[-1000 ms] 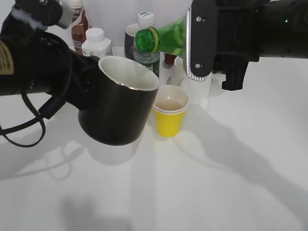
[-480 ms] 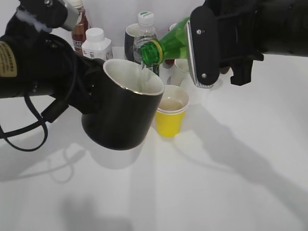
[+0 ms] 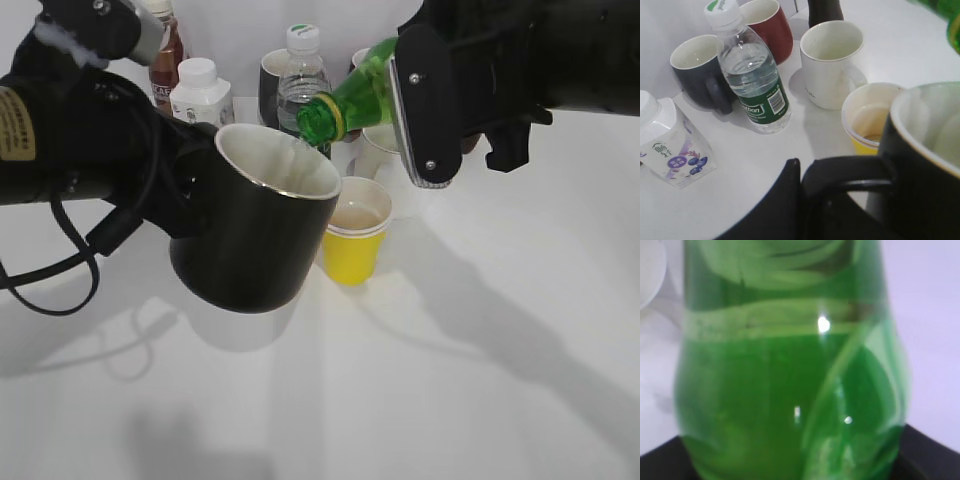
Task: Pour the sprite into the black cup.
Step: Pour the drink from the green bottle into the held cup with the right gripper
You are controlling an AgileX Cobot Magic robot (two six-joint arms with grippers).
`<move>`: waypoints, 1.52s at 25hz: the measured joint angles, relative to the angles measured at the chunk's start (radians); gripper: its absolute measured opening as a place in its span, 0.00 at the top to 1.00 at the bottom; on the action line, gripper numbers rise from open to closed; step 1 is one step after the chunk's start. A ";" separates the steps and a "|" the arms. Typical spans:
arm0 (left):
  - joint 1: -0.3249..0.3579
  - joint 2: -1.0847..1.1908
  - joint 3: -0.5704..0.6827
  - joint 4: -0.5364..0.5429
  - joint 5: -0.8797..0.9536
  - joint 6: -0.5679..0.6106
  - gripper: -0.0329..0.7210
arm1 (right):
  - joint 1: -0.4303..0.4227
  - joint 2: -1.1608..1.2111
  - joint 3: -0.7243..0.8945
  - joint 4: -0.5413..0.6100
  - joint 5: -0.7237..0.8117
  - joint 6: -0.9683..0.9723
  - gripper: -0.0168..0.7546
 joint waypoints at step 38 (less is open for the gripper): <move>0.000 0.000 0.000 0.009 -0.013 0.000 0.91 | 0.000 0.000 0.000 0.505 -0.070 0.060 0.43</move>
